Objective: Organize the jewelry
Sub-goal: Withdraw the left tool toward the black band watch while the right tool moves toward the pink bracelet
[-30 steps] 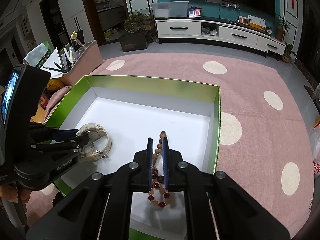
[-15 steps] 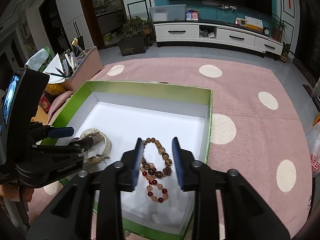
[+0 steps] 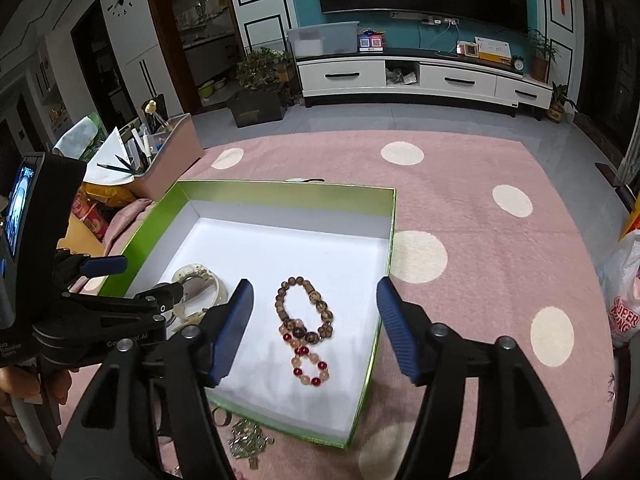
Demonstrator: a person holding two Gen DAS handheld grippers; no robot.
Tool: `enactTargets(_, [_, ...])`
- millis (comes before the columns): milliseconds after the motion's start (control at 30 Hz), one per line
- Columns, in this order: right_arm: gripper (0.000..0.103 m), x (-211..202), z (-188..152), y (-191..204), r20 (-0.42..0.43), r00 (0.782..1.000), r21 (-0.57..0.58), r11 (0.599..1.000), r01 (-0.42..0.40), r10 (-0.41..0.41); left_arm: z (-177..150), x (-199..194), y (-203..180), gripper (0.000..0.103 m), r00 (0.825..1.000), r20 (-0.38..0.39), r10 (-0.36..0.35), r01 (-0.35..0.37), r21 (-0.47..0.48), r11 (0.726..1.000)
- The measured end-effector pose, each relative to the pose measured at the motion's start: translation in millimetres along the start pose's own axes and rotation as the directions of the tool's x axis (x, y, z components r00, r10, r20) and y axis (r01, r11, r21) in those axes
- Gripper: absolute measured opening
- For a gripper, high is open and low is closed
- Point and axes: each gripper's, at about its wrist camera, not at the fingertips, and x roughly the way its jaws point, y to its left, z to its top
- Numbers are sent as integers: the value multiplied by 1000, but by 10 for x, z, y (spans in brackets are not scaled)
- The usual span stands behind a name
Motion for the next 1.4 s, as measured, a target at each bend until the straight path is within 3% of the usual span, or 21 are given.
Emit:
enactTargets(167, [86,-148,-82,12,-1,1000,11,1000,1,-1,-95,-154,24,91,1000,17,3,-3,-5,1000])
enactTargets(833, [86,-721,-550,12,1,1000,29,1000,-11,11,-745,-672,101,92,998,55,-11,11,-6,1000])
enactTargets(1400, [86,-712,-1105,-44,-77,994,84,994,-76,82,-1465,-587,599,92,998,20,-65,67,-163,984])
